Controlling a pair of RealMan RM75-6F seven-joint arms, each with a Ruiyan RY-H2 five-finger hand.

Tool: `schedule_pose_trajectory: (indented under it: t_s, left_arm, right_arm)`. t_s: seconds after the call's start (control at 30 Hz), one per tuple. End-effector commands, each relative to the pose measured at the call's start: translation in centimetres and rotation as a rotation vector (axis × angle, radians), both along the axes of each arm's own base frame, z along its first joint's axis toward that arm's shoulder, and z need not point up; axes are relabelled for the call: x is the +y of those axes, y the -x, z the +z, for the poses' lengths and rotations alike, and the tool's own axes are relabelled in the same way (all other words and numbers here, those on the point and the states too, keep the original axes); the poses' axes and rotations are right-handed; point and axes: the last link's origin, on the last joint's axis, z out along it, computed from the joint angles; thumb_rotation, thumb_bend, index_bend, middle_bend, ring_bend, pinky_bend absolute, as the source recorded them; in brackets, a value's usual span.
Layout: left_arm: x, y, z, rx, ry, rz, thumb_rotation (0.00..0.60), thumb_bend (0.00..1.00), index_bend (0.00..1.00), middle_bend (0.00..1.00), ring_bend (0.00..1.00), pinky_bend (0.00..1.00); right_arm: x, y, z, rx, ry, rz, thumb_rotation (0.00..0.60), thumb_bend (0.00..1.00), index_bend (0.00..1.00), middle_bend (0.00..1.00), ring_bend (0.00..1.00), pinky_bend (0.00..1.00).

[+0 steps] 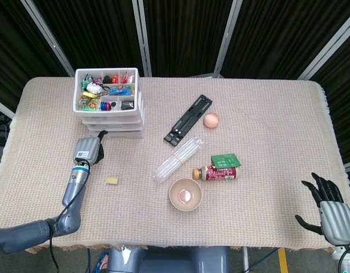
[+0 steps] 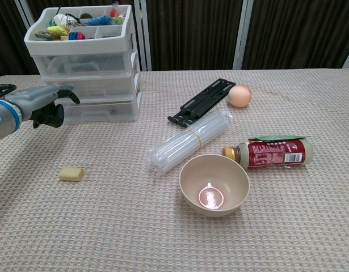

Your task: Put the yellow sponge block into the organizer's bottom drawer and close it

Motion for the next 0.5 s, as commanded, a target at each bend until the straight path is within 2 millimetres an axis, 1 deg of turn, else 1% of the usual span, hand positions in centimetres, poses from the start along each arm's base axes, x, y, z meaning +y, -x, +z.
schedule_pose_trajectory:
  t_s: [0.03, 0.5]
  left_arm:
    - [0.0, 0.08, -0.08, 0.004, 0.002, 0.002, 0.6, 1.0, 0.17, 0.99, 0.88, 0.67]
    - [0.05, 0.76, -0.45, 0.023, -0.003, 0.019, 0.6, 1.0, 0.15, 0.99, 0.88, 0.67]
  right_arm:
    - [0.01, -0.01, 0.0, -0.001, 0.0, 0.0, 0.6, 0.1, 0.16, 0.0, 0.0, 0.0]
    - [0.02, -0.04, -0.06, -0.004, -0.003, -0.003, 0.6, 0.1, 0.16, 0.0, 0.0, 0.0]
